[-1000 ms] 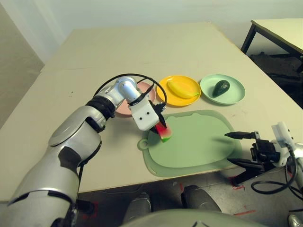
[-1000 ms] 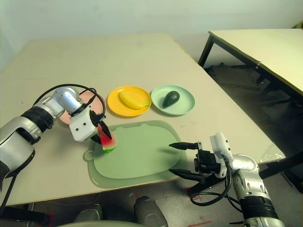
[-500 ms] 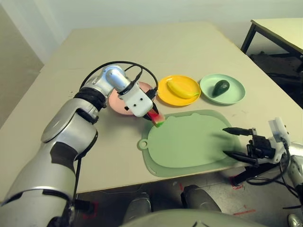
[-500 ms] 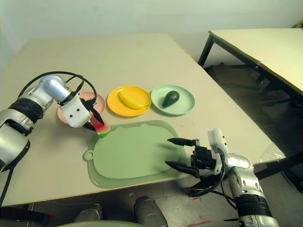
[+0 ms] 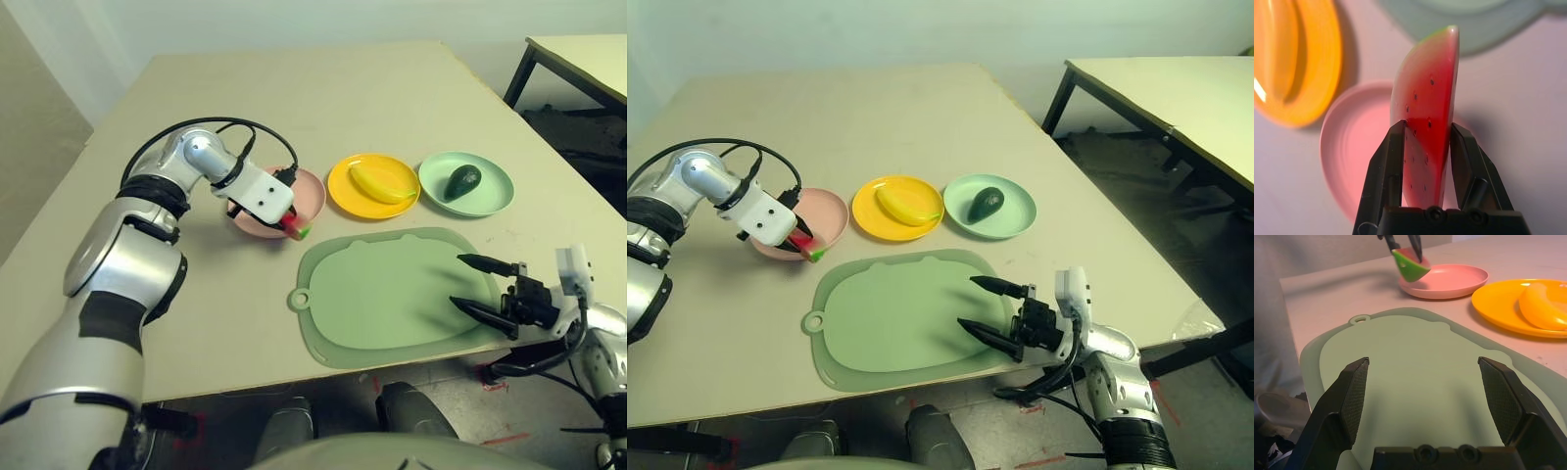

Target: Place the fruits into color-matched plates.

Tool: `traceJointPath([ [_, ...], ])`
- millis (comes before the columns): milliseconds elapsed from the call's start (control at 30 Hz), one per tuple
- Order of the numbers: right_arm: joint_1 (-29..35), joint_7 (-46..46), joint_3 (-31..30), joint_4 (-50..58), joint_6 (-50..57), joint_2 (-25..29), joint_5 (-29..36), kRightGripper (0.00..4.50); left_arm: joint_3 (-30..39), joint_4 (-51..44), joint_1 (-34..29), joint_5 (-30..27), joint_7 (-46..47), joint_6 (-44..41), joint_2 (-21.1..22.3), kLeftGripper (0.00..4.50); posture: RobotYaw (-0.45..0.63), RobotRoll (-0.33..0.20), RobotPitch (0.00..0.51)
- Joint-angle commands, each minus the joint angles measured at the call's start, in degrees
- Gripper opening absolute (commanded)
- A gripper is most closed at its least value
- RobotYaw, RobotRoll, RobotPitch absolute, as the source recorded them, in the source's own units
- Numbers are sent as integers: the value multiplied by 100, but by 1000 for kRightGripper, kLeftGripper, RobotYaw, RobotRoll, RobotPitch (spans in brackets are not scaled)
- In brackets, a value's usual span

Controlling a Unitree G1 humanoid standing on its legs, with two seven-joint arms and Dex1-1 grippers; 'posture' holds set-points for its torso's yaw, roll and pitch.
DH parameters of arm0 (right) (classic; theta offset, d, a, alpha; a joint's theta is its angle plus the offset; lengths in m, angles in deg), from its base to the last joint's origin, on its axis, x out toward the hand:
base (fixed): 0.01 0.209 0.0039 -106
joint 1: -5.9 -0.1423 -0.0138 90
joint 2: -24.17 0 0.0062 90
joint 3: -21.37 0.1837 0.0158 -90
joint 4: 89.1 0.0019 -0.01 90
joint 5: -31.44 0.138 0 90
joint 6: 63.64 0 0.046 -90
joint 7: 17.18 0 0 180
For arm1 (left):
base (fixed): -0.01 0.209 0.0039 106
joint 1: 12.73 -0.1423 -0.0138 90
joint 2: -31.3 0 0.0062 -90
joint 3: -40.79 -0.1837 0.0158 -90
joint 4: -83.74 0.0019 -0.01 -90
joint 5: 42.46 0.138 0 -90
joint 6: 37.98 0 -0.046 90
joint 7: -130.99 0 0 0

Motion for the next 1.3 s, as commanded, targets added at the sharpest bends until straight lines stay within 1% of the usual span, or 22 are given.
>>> traceJointPath([
  [33,63,6,28,124,-19,1,-44,4500,-103,135,178,647,707,-108,42,1353,-199,0,13],
  [200,133,21,48,191,-4,19,-32,4500,-422,276,237,1638,2151,-434,-6,1353,-207,0,15],
  [333,167,26,56,234,-1,31,-32,4500,-511,396,177,2010,2665,-662,-64,1353,-214,0,15],
  [467,205,26,71,278,-3,52,-35,4500,-465,461,60,2123,2729,-677,-113,1353,-219,0,19],
  [600,227,10,78,300,-3,82,-34,4500,-358,488,-54,2048,2537,-655,-144,1353,-219,0,21],
  [767,212,-28,47,285,-34,98,-64,4500,-370,464,-97,2096,2542,-556,-136,1353,-220,0,23],
  [800,198,-32,41,269,-41,97,-74,4500,-382,461,-99,2114,2564,-548,-134,2076,-220,0,23],
  [833,178,-32,38,256,-40,96,-77,4500,-393,457,-95,2133,2597,-542,-132,2302,-220,0,23],
  [900,155,-29,38,249,-29,96,-78,4500,-399,455,-89,2149,2620,-532,-132,2901,-220,0,25],
  [1033,170,-44,48,271,-24,113,-73,4500,-408,452,-76,2214,2711,-505,-136,4265,-219,0,27],
  [1067,177,-44,50,278,-20,116,-69,4500,-403,452,-71,2229,2736,-503,-138,4485,-219,0,28],
  [1300,176,-46,50,277,-14,141,-59,4500,-337,451,-29,2212,2672,-449,-130,4485,-212,0,31],
])
